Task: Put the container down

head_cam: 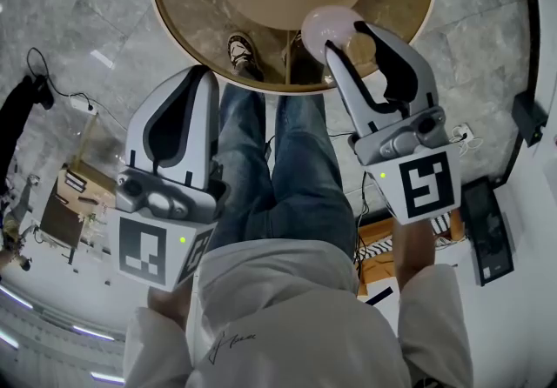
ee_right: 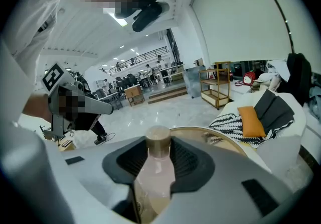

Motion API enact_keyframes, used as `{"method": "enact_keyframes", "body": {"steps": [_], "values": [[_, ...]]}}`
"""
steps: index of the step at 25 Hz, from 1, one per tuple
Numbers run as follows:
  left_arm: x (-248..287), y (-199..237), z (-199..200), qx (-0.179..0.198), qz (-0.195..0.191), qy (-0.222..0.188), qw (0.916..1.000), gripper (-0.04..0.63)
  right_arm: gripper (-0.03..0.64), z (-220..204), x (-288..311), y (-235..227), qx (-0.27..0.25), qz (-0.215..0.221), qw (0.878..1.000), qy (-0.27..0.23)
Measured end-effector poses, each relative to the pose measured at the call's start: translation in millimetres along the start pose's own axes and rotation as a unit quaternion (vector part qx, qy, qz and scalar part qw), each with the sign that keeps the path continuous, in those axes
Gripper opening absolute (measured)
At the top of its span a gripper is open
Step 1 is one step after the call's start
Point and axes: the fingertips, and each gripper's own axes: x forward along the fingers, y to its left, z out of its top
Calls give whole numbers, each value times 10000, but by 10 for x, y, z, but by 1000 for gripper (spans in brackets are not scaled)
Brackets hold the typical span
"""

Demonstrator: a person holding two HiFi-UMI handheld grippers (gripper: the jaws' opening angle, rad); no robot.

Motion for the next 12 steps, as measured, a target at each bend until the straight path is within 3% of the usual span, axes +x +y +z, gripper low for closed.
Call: {"method": "enact_keyframes", "body": {"steps": [12], "values": [[98, 38, -137, 45, -18, 234, 9997, 18, 147, -232, 155, -45, -8, 32, 10000, 83]]}}
